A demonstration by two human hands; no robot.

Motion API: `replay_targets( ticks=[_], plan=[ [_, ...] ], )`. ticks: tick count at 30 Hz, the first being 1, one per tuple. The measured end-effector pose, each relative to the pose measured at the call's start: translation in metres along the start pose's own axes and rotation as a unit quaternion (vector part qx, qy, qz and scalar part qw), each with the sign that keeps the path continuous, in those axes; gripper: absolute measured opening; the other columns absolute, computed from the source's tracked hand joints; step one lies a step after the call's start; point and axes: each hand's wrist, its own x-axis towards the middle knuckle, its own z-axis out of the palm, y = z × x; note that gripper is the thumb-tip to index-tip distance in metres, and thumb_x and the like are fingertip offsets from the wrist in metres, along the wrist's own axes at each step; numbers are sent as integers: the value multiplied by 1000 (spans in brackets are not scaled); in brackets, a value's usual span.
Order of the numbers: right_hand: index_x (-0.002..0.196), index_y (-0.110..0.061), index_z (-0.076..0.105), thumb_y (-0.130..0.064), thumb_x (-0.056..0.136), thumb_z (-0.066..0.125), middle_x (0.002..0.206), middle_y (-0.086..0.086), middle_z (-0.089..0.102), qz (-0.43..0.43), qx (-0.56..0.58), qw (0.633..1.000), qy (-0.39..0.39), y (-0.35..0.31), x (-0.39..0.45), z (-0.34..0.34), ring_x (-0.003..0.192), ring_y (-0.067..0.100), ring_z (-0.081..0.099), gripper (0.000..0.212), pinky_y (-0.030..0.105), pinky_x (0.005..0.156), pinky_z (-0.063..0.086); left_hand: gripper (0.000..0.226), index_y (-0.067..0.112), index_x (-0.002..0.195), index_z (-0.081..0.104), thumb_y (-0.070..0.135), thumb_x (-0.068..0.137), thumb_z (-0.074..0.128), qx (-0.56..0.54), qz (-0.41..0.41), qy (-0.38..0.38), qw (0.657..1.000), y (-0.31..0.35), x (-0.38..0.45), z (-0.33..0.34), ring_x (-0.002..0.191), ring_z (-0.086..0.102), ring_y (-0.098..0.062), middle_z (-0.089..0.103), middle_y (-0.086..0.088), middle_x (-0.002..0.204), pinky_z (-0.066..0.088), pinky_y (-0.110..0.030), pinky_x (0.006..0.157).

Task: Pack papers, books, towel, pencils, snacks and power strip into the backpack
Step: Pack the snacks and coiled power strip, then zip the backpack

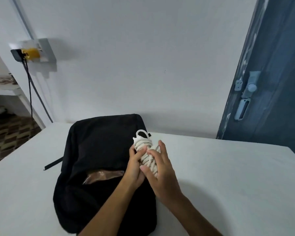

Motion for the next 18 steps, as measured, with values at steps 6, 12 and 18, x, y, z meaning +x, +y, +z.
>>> replay_targets(
  ticks=[6,12,18],
  plan=[
    [132,-14,37,-38,98,43,156,12,12,-30,-9,996,86,35,-42,18,146,17,14,42,18,113,23,66,9,132,40,9,73,70,100,42,-16,994,-25,1,-10,102,59,-31,60,-20,116,51,-43,88],
    [143,-13,28,-45,93,49,156,13,6,-2,-31,997,75,40,-47,20,148,15,4,63,12,113,14,64,5,134,39,13,75,63,74,39,-31,996,-33,0,-13,105,56,-36,57,-26,121,42,-56,99],
    [142,-20,22,-26,69,80,156,18,10,95,35,987,121,52,-44,13,146,5,8,94,9,107,26,65,18,140,43,20,76,53,119,-44,-49,991,-20,-3,-5,111,57,-26,57,-15,132,45,-40,95]
  ],
)
